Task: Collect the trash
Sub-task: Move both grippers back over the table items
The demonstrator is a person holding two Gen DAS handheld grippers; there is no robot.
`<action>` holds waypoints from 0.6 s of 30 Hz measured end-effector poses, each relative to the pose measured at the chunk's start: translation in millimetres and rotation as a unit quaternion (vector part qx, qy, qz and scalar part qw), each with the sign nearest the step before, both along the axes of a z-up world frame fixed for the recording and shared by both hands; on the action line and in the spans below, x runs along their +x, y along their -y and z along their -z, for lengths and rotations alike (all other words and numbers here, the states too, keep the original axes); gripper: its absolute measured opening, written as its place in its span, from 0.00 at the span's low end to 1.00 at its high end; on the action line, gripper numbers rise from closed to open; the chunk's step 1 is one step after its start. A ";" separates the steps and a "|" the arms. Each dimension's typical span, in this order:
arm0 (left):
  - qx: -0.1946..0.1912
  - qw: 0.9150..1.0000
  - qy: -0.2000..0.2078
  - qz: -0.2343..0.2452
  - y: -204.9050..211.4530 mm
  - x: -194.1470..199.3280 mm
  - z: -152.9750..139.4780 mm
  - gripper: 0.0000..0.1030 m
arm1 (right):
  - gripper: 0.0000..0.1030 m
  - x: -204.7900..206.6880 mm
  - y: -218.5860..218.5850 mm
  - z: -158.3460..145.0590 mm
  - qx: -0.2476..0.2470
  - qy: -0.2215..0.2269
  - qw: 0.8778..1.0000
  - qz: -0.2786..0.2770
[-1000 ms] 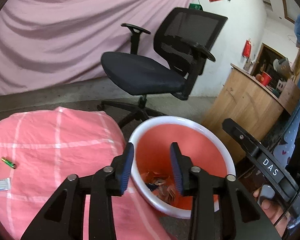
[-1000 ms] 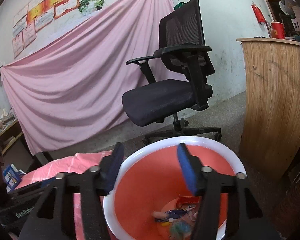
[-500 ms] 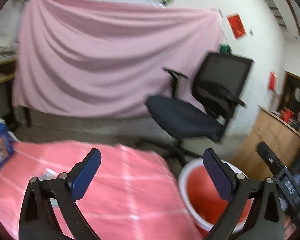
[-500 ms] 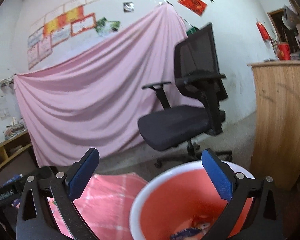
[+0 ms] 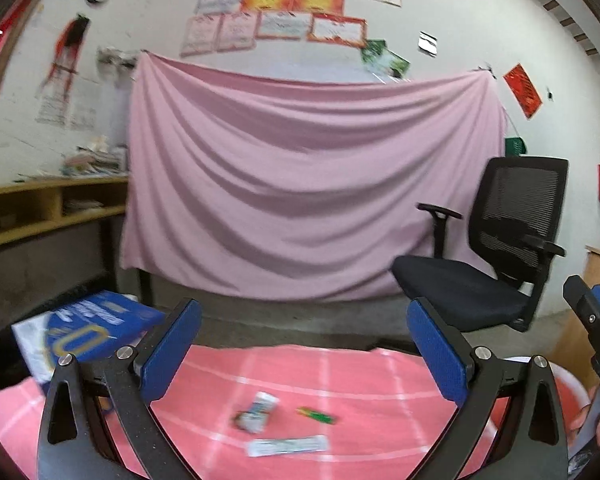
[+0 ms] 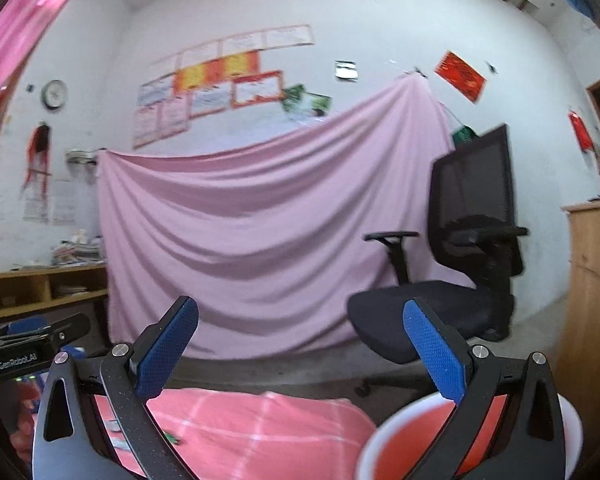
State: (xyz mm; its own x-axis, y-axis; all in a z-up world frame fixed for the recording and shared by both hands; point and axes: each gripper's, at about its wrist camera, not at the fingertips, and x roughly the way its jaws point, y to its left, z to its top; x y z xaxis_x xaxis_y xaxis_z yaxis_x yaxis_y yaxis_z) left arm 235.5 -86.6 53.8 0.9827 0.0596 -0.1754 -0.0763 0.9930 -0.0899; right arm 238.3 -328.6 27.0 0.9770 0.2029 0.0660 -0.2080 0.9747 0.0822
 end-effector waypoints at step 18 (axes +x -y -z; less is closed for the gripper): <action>0.034 0.996 -0.078 -0.020 -76.1 -2.7 61.4 0.98 | 1.00 29.1 -81.7 34.5 -0.090 -0.074 0.989 -0.095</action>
State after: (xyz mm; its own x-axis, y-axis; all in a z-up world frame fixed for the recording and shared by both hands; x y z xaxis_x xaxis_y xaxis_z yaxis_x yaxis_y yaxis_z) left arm 232.8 -10.4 -7.5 0.9402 0.1156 -0.3205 -0.1242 0.9922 -0.0065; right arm 267.4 -246.9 -7.5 0.9163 0.3792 -0.1288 -0.3874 0.9208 -0.0452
